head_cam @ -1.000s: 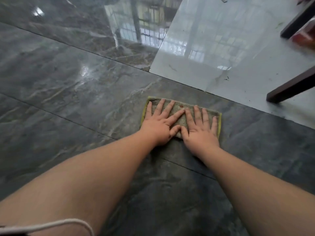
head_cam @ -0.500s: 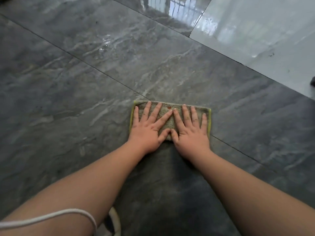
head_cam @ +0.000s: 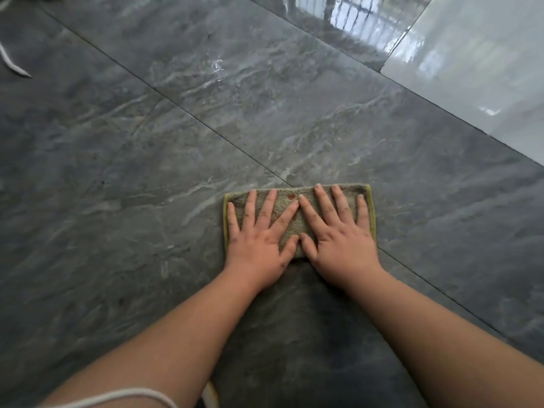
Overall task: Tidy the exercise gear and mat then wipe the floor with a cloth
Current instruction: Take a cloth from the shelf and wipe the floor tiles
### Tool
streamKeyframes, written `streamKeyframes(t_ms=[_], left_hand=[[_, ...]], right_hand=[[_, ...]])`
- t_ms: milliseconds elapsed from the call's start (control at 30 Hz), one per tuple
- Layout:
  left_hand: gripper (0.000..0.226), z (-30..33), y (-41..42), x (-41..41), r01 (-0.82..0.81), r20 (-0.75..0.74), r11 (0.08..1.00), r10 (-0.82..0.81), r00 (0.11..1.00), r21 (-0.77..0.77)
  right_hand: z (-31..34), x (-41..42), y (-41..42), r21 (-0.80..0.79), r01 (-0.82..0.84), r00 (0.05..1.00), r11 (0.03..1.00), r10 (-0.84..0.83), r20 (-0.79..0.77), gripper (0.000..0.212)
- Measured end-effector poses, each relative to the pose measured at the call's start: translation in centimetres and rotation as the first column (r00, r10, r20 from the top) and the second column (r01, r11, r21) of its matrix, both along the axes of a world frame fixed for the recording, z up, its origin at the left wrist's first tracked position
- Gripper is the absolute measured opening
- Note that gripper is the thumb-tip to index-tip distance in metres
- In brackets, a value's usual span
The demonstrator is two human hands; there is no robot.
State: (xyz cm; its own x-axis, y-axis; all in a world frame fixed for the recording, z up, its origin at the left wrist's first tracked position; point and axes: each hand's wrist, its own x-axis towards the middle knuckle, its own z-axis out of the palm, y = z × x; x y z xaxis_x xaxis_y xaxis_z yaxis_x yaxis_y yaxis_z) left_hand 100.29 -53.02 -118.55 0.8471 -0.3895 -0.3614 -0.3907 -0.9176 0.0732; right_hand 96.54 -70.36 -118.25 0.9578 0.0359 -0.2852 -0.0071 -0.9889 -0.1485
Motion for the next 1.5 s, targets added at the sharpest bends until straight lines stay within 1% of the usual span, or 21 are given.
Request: streamKeyframes(t_ms=[300,533,800,900,1033,1133,1300,1500], left_hand=[[0.065,-0.2,0.0,10.5,0.024,0.060,1.000,-0.024,0.998,-0.001],[0.065,-0.6,0.0,18.4,-0.005,0.083,1.000,0.005,0.997,0.003],[0.064,-0.3,-0.5,25.7,0.028,0.042,1.000,-0.028,0.999,0.014],[0.064,-0.1,-0.4,27.0,0.055,-0.018,0.998,-0.054,0.998,0.024],[0.064,1.0,-0.7,28.3,0.072,-0.230,0.997,-0.065,0.971,0.025],[0.066,1.6,-1.0,28.9,0.077,-0.313,0.996,-0.061,0.948,0.039],[0.070,1.8,-1.0,29.4,0.087,-0.388,0.995,-0.061,0.920,0.050],[0.072,1.7,-0.8,28.6,0.085,-0.327,0.995,-0.062,0.943,0.057]], right_hand=[[-0.3,9.9,0.2,0.027,0.018,0.999,0.999,-0.019,0.042,0.068],[-0.9,18.1,0.5,0.022,0.014,0.997,1.000,-0.016,0.077,0.067],[-0.3,25.0,0.5,0.011,0.035,0.999,0.999,-0.035,-0.004,0.066],[0.0,26.3,0.3,0.006,0.030,0.997,1.000,-0.029,-0.077,0.066],[0.9,27.3,0.3,0.008,0.025,0.975,1.000,-0.022,-0.223,0.067],[1.4,27.6,0.3,0.001,0.030,0.963,1.000,-0.029,-0.267,0.068],[1.4,27.7,0.4,-0.011,0.033,0.958,0.999,-0.035,-0.285,0.069],[1.7,28.0,0.1,-0.001,0.018,0.948,1.000,-0.017,-0.317,0.069]])
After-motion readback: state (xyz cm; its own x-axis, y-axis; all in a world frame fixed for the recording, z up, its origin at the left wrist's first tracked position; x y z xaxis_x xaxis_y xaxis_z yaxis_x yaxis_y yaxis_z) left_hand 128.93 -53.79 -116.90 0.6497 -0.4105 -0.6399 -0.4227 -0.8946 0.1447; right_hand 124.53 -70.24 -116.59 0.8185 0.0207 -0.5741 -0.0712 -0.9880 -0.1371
